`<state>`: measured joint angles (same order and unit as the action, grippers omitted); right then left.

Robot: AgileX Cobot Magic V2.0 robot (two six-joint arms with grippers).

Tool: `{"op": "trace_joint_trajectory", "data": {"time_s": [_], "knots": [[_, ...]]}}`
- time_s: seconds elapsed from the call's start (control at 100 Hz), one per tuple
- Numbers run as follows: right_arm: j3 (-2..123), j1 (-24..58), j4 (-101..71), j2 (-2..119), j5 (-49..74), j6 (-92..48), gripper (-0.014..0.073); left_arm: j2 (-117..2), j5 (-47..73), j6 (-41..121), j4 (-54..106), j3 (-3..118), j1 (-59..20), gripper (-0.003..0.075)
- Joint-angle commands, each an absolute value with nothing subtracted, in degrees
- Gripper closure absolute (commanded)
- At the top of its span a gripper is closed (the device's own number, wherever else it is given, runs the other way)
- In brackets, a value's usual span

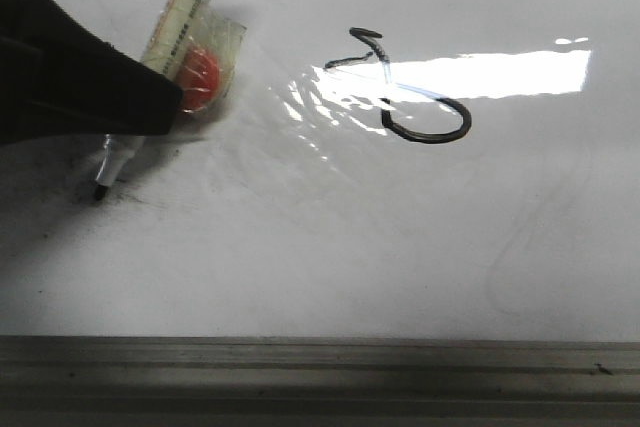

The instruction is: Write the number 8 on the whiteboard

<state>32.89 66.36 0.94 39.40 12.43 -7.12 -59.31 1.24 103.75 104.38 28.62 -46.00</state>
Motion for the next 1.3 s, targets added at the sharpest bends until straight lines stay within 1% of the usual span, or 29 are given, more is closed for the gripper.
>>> {"op": "trace_joint_trajectory", "data": {"time_s": [0.0, 0.26, 0.33, 0.38, 0.55, 0.62, 0.68, 0.9, 0.94, 1.01, 1.11, 1.16, 1.2, 1.29], "knots": [[34.8, 66.4, 1.5, 39.1, 8.5, -7.4, 0.0664, -60.0, -8.6, 103.5, 106.8, 29.7, -45.3, 0.0741], [34.8, 66.4, 1.5, 39.1, 8.5, -7.4, 0.0664, -60.0, -8.9, 103.5, 106.8, 29.7, -45.3, 0.0739], [34.8, 66.4, 1.5, 39.1, 8.5, -7.4, 0.0664, -60.1, -8.8, 103.5, 106.8, 29.7, -45.3, 0.0724], [34.8, 66.4, 1.5, 39.1, 8.5, -7.4, 0.0664, -60.1, -8.8, 103.5, 106.8, 29.7, -45.3, 0.0691], [34.8, 66.4, 1.5, 39.1, 8.5, -7.4, 0.0664, -60.1, -8.8, 103.5, 106.8, 29.7, -45.3, 0.0501], [34.8, 66.4, 1.5, 39.1, 8.5, -7.4, 0.0664, -60.1, -8.8, 103.5, 106.8, 29.7, -45.3, 0.0448], [34.8, 66.4, 1.5, 39.1, 8.5, -7.4, 0.0664, -60.1, -8.8, 103.5, 106.8, 29.7, -45.3, 0.0433], [34.8, 66.4, 1.5, 39.1, 8.5, -7.4, 0.0664, -60.1, -8.8, 103.5, 106.8, 29.7, -45.3, 0.0432], [34.8, 66.4, 1.5, 39.1, 8.5, -7.4, 0.0664, -60.1, -8.8, 103.5, 106.8, 29.7, -45.3, 0.0418], [34.8, 66.4, 1.5, 39.1, 8.5, -7.4, 0.0664, -60.1, -7.9, 103.5, 106.8, 29.7, -45.3, 0.0341], [34.8, 66.4, 1.5, 39.1, 8.5, -7.4, 0.0664, -60.1, -6.5, 103.5, 106.8, 29.7, -45.3, 0.0183], [34.8, 66.4, 1.5, 39.1, 8.5, -7.4, 0.0664, -60.1, -6.1, 103.5, 106.8, 29.7, -45.3, 0.0129], [34.8, 66.4, 1.5, 39.1, 8.5, -7.4, 0.0664, -60.0, -5.4, 103.5, 106.8, 29.7, -45.3, 0.0104], [34.8, 66.4, 1.5, 39.1, 8.8, -7.4, 0.0664, -58.6, -3.2, 103.5, 106.8, 29.7, -45.3, 0.01]]}}
